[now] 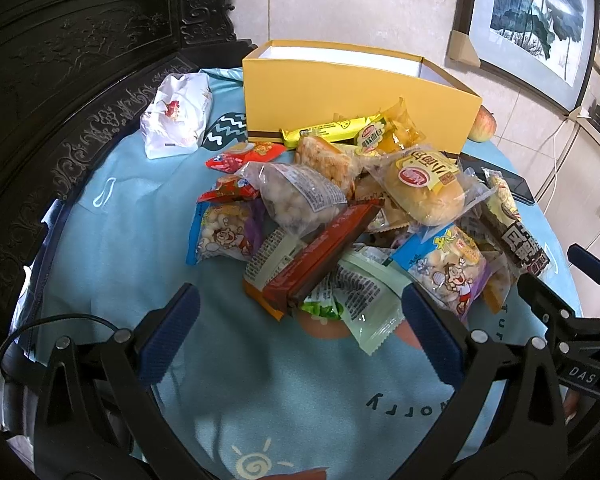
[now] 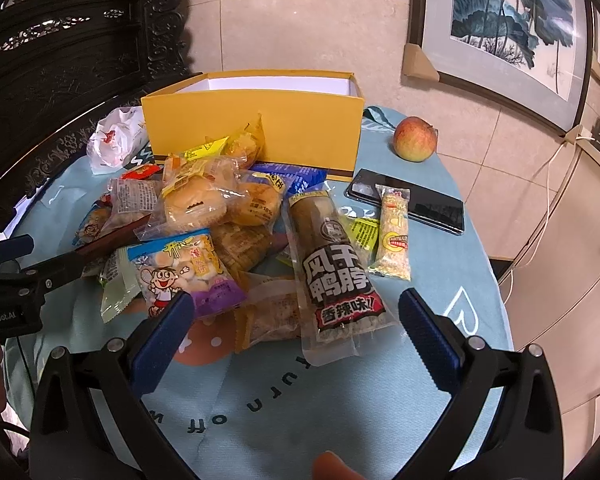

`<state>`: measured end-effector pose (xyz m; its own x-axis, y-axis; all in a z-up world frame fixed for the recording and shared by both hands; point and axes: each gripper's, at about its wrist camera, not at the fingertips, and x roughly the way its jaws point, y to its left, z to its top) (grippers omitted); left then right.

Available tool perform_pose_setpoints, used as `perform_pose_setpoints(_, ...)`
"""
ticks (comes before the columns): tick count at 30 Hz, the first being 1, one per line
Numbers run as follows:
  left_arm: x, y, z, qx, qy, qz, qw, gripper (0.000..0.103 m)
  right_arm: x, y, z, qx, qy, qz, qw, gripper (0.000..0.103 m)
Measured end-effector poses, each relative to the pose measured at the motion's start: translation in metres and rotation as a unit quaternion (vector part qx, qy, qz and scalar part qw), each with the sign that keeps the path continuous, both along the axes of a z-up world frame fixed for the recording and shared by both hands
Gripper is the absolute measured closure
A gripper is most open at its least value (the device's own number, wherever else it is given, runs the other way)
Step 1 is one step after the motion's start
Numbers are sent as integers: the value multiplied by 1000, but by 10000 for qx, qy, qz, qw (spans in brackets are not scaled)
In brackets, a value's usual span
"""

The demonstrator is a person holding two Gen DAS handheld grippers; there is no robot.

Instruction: Organize snacks

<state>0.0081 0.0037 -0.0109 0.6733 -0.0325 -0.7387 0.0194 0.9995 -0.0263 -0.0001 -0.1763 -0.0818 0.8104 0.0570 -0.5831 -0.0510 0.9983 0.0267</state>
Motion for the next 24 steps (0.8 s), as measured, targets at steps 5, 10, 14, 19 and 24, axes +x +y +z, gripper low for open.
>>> perform_pose_setpoints(5, 1, -1, -1, 0, 15, -3, 10000, 2, 1, -1, -1, 4, 7, -5, 10000, 1)
perform_pose_setpoints(10, 2, 1, -2, 24, 17, 27, 10000, 2, 1, -5, -2, 9, 10, -49, 10000, 1)
perform_pose_setpoints(14, 2, -1, -4, 119, -90, -136, 9998, 2, 1, -16, -4, 142, 35, -21, 9999, 1)
perform_pose_setpoints(19, 9, 1, -9, 200, -69, -225, 9995, 2, 1, -26, -9, 399, 187, 151, 9989, 1)
perform_pose_setpoints(24, 23, 7, -12, 109, -28, -271, 9996, 2, -1, -32, -11, 368, 133, 101, 9992, 1)
